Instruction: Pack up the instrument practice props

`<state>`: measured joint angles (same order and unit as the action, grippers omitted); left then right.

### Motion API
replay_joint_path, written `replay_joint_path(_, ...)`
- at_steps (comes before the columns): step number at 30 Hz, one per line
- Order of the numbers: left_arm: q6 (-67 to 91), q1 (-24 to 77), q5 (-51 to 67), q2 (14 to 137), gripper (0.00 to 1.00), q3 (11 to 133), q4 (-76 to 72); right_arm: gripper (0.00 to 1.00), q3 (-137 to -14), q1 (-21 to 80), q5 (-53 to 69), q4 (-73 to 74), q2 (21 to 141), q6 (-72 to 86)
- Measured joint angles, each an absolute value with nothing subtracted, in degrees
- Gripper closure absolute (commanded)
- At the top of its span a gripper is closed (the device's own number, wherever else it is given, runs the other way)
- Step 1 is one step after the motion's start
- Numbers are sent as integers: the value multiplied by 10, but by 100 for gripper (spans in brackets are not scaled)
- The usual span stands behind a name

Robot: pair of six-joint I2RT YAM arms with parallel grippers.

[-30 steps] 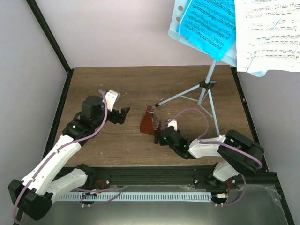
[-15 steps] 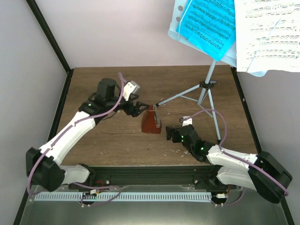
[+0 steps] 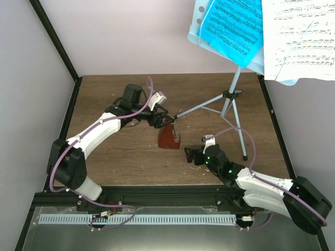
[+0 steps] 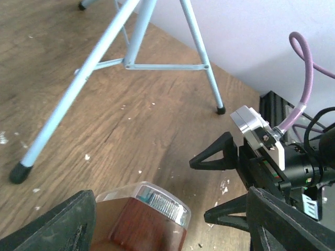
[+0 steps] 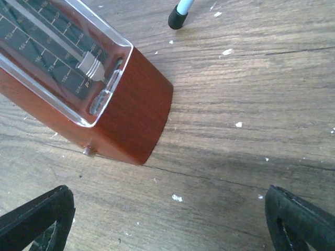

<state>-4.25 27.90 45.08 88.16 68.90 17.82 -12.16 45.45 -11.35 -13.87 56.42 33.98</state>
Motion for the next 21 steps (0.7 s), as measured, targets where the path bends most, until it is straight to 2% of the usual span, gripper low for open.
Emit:
replay_joint_path(7,-43,281,497,920,27,689,164,0,-91,455,-103,-138,515,350)
replay_joint_path(11,-56,282,497,921,35,689,168,0,-83,455,-101,-136,496,353)
replay_joint_path(21,-107,312,460,921,31,689,216,0,-75,455,-101,-128,469,359)
